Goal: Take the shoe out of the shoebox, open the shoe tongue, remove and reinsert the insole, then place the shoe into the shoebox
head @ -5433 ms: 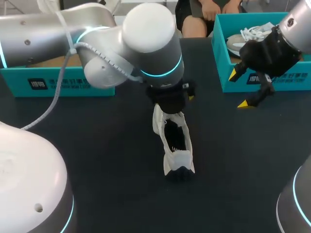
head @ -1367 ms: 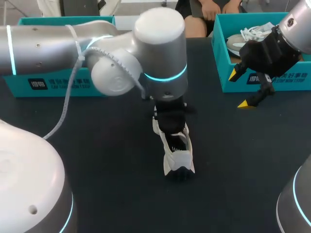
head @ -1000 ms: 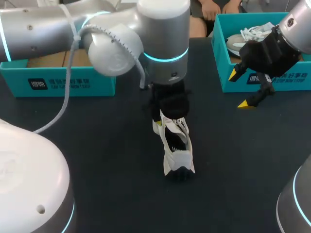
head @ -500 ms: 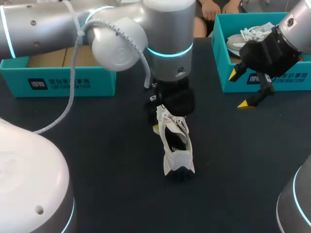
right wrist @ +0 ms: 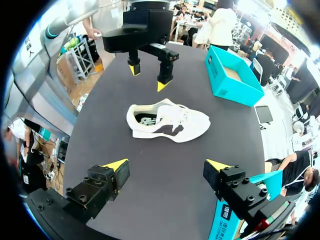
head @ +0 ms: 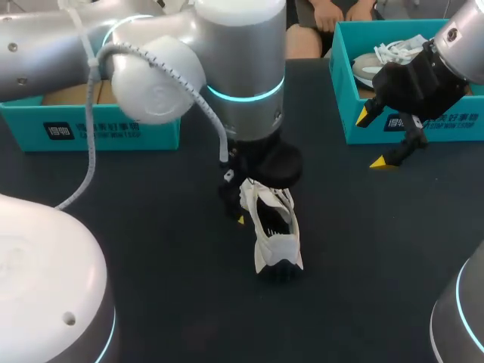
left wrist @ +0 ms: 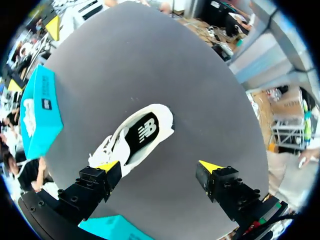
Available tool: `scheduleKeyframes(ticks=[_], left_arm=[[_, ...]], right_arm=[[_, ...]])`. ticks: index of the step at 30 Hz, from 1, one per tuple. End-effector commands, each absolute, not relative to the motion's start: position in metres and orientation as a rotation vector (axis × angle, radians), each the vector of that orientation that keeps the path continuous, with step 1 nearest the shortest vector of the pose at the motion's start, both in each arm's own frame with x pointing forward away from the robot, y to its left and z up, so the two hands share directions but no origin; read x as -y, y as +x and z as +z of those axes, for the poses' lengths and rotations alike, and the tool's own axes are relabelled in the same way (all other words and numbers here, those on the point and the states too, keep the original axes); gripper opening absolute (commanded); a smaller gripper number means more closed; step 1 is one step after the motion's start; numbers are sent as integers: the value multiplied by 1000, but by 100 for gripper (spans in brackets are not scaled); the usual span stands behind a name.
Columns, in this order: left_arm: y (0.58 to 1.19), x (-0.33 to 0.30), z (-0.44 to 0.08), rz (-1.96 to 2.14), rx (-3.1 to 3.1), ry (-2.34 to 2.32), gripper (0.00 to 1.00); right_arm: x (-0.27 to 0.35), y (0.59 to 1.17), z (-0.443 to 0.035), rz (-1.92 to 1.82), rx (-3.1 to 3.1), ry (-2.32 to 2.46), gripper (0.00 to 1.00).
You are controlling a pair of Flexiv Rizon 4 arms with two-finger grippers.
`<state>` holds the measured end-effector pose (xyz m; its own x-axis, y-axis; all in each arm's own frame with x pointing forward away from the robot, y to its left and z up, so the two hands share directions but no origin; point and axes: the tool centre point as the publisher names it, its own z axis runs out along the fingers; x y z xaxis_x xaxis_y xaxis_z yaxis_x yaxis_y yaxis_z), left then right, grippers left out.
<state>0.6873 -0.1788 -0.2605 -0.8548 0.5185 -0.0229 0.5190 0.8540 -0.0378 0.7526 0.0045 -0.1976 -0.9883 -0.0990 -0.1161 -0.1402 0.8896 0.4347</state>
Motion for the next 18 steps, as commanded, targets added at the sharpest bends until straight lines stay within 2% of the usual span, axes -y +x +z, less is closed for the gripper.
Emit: scheduleKeyframes(ticks=[1, 18], left_arm=[[684, 180, -260, 55, -3095, 80, 100], [617, 216, -318, -142, -3095, -169, 100]], right_arm=[[-5, 753, -198, 688, -2967, -187, 100], [-5, 753, -198, 688, -2967, -187, 100]])
